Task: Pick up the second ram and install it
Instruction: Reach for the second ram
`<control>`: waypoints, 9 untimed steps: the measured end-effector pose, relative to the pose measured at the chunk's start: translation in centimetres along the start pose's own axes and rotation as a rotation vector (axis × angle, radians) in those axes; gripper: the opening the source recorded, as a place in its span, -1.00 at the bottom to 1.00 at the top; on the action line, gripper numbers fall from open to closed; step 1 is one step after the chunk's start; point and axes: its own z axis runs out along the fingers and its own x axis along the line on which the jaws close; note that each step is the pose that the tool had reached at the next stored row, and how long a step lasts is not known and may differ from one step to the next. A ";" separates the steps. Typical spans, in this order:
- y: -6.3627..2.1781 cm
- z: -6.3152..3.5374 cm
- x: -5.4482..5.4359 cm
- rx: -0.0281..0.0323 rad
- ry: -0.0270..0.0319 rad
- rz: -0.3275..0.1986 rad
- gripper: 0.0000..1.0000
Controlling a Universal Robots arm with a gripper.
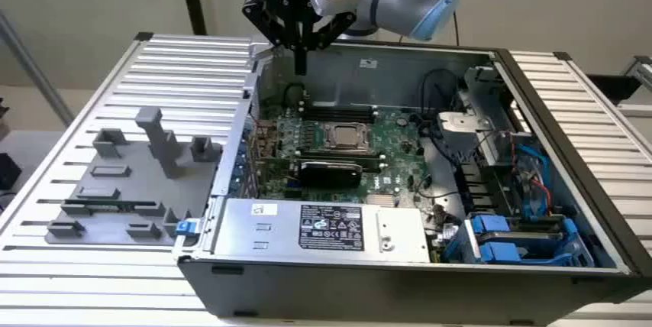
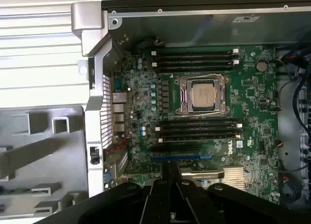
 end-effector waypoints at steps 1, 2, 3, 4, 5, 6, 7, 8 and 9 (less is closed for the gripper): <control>0.00 0.00 0.0 0.0000 0.0000 0.000 -1.00; 0.00 0.00 0.0 0.0000 0.0000 0.000 -1.00; 0.00 0.00 0.0 0.0000 0.0000 0.000 -1.00; 0.00 0.00 0.0 0.0000 0.0000 0.000 -1.00; 0.00 0.00 0.0 0.0000 0.0000 0.000 -1.00; 0.00 0.00 0.0 0.0000 0.0000 0.000 -1.00; 0.00 0.00 0.0 0.0000 0.0000 0.000 -1.00; 0.00 0.00 0.0 0.0000 0.0001 0.000 -1.00; 0.00 0.00 0.0 0.0000 0.0000 0.000 -1.00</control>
